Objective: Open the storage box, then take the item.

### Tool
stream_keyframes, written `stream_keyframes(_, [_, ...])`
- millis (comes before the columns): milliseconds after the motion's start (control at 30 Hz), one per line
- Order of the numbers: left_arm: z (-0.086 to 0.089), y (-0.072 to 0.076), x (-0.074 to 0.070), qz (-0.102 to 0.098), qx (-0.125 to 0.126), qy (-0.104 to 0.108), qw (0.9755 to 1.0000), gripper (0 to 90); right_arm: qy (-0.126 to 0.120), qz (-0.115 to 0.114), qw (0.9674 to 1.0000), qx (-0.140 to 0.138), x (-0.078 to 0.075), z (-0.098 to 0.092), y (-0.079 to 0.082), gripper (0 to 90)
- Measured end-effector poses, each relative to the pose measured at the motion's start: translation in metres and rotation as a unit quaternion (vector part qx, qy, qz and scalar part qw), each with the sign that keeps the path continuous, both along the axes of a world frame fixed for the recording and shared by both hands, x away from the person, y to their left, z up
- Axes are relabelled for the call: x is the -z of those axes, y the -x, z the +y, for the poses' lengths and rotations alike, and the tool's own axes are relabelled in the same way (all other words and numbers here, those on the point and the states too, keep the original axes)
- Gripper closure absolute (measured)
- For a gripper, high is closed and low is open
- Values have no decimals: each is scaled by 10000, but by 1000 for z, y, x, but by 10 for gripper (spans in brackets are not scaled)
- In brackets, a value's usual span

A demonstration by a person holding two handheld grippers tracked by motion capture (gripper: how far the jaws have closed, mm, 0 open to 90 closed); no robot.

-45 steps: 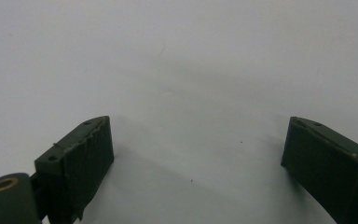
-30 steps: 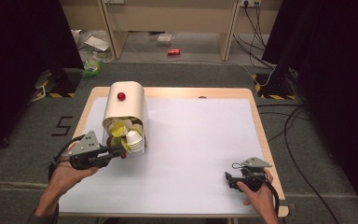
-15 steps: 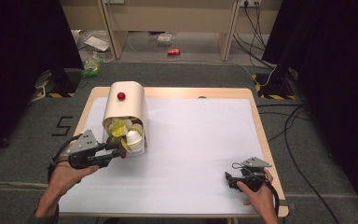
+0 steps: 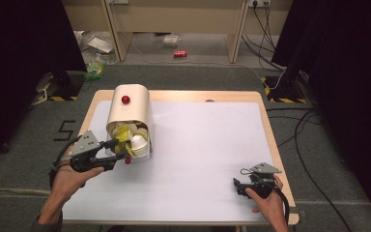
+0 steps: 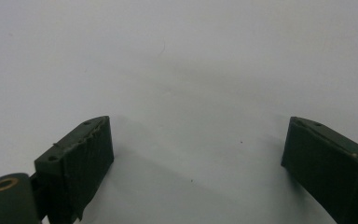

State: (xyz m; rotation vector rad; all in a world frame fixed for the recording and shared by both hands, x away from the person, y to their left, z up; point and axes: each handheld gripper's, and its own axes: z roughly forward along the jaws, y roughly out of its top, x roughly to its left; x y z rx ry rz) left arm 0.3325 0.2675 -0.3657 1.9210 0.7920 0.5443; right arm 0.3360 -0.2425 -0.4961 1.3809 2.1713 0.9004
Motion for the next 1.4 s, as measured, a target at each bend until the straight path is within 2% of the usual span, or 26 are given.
stream_keyframes(600, [2,-9,-4,18,-486,95,9988,344,-5,0,10000,-1,0,0,0,88])
stream_keyframes(1133, [-2,-21,-3,52,-657,124,9977,333,-4,2,10000,-4,0,0,0,87])
stream_keyframes(1400, [-4,-28,-2,80,-762,48,9971,320,-5,-8,10000,-12,0,0,0,85])
